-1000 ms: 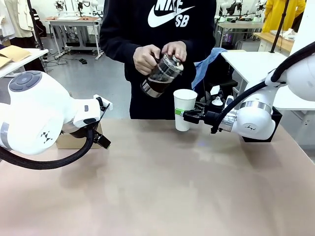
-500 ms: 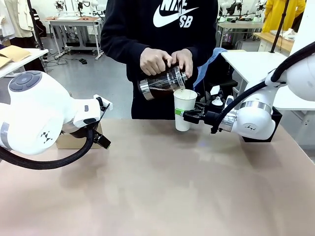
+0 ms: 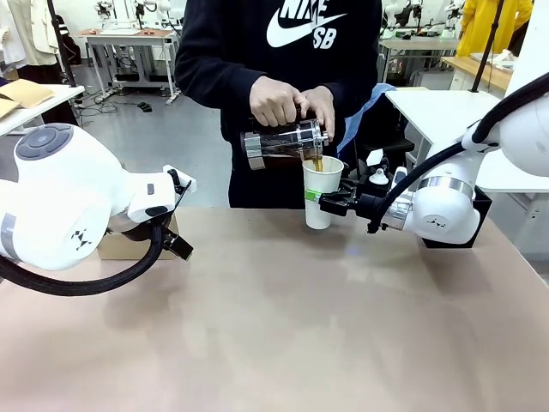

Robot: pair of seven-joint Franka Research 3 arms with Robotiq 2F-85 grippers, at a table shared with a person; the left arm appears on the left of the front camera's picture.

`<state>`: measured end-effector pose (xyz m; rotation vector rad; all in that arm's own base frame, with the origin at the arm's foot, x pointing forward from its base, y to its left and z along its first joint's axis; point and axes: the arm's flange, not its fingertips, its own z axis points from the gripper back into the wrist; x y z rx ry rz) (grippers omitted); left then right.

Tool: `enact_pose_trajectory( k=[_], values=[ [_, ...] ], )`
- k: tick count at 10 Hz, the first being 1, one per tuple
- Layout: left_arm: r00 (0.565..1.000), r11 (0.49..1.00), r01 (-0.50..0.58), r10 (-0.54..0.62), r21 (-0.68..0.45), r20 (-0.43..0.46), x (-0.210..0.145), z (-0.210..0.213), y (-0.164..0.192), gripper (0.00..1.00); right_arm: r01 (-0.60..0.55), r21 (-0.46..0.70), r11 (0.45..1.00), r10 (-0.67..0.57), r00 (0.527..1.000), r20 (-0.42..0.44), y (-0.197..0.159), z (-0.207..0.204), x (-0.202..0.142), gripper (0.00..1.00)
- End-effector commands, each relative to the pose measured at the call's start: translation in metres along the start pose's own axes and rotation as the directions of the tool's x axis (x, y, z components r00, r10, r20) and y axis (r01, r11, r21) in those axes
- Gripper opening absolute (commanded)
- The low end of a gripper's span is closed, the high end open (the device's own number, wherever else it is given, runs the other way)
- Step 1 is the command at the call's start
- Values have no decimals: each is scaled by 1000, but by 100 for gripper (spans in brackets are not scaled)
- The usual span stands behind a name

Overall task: Pour a drink into a cup and package it in a carrier.
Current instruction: When a person places the Paper Cup Lid on the 600 ml Paper Cup , lift the 600 ml Paper Cup.

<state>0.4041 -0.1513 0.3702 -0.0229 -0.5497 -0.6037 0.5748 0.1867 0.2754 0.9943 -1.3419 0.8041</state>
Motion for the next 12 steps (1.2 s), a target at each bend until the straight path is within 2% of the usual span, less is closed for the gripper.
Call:
enact_pose_trajectory(
  k=[1,12],
  values=[
    [1000,1000,1,-1,-1,1,0,0,0,100,-1,-22,1000,1,1000,2,1,-3,1,80],
    [1000,1000,1,-1,-1,1,0,0,0,100,-1,-22,1000,1,1000,2,1,-3,1,80]
  ],
)
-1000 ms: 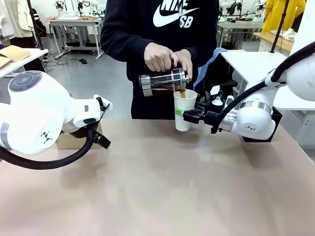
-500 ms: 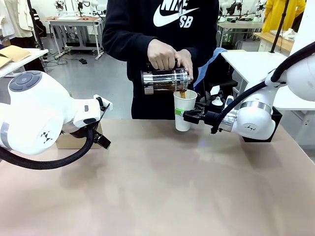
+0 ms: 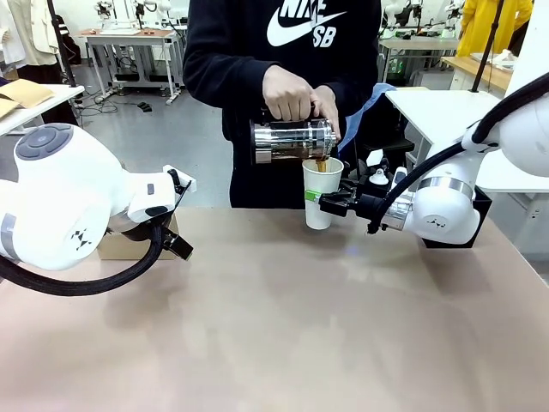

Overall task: Pour a drink into a cup and package it in a carrier.
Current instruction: When a person places the Paper Cup Lid on the 600 ml Paper Cup , lift the 600 ml Paper Cup.

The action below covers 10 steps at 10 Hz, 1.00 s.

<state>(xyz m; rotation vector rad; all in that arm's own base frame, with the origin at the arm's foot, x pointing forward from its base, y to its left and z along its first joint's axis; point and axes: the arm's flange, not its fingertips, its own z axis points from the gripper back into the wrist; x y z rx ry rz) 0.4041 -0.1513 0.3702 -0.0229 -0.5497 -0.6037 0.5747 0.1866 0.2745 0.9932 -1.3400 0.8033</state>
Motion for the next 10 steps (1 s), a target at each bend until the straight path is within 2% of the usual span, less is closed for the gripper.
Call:
enact_pose_trajectory(
  k=[1,10],
  values=[
    [1000,1000,1,-1,-1,1,0,0,0,100,-2,-21,1000,2,1000,4,1,-3,2,80],
    [1000,1000,1,-1,-1,1,0,0,0,100,-2,-21,1000,2,1000,4,1,-3,2,80]
  ],
)
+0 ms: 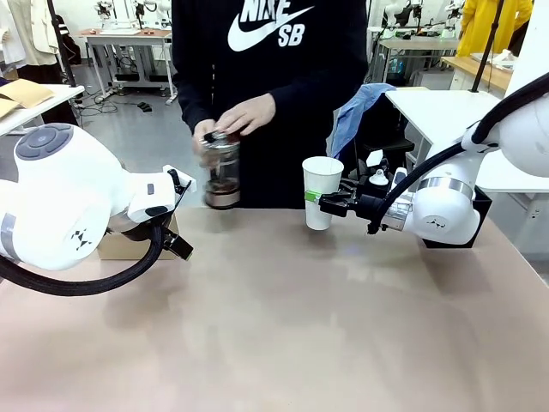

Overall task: Pour a drink into a cup and package it in a carrier.
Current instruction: When a person places the Paper Cup Lid on the 600 ml Paper Cup , lift the 600 ml Paper Cup.

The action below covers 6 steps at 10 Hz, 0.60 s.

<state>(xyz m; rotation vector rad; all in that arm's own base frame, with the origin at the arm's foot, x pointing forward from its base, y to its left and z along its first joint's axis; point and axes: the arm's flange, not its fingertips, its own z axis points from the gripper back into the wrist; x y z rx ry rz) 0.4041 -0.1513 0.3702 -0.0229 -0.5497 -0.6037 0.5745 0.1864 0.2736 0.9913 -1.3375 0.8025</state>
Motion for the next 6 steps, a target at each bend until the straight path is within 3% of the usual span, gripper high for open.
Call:
enact_pose_trajectory(
  k=[1,6],
  values=[
    [1000,1000,1,-1,-1,1,0,0,0,100,-3,-20,1000,3,1000,6,1,-3,2,80],
    [1000,1000,1,-1,-1,1,0,0,0,100,-3,-20,1000,3,1000,6,1,-3,2,80]
  ],
)
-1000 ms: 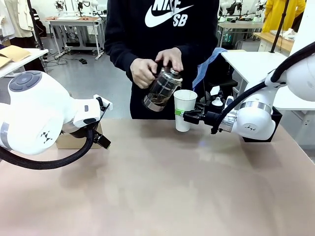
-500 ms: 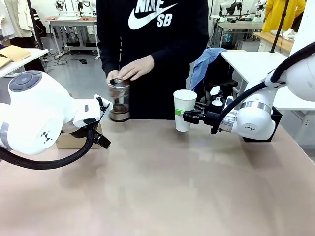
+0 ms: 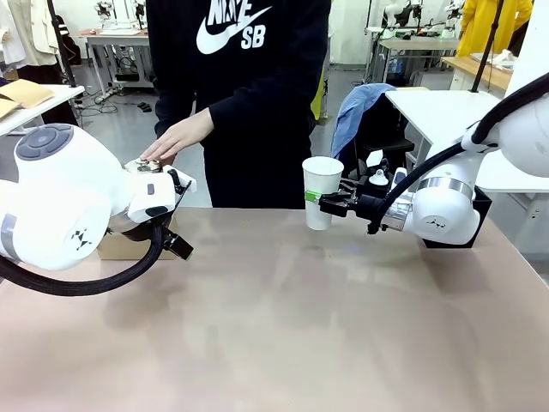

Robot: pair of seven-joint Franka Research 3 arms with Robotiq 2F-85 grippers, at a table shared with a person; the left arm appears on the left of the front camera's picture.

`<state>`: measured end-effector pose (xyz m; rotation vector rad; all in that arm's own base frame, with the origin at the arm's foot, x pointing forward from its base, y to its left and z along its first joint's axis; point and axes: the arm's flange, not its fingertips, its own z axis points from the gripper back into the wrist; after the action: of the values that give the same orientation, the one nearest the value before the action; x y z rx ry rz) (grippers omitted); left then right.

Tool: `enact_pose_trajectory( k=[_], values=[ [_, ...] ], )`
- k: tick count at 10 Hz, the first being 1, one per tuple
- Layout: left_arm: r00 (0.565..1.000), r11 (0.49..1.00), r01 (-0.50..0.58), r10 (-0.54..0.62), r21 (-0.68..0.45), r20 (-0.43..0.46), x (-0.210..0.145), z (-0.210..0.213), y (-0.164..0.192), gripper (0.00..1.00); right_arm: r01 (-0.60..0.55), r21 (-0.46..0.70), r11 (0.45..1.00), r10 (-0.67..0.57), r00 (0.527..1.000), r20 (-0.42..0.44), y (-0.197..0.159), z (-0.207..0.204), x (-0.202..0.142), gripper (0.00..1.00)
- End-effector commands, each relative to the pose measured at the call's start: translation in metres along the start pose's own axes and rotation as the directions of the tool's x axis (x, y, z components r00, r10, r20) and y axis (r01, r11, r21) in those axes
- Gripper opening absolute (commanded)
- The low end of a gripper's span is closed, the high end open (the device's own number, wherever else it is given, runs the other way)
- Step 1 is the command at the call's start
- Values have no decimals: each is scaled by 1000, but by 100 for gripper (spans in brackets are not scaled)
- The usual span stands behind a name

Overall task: Pour a drink into a cup and package it in a carrier.
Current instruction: When a person places the Paper Cup Lid on the 600 ml Paper Cup , lift the 600 ml Paper Cup.

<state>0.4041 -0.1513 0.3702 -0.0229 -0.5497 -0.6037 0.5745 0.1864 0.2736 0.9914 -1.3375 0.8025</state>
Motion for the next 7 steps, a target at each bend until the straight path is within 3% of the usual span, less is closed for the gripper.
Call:
enact_pose_trajectory(
  k=[1,7],
  values=[
    [1000,1000,1,-1,-1,1,0,0,0,100,-3,-20,1000,3,1000,6,1,-3,2,80],
    [1000,1000,1,-1,-1,1,0,0,0,100,-3,-20,1000,3,1000,6,1,-3,2,80]
  ],
)
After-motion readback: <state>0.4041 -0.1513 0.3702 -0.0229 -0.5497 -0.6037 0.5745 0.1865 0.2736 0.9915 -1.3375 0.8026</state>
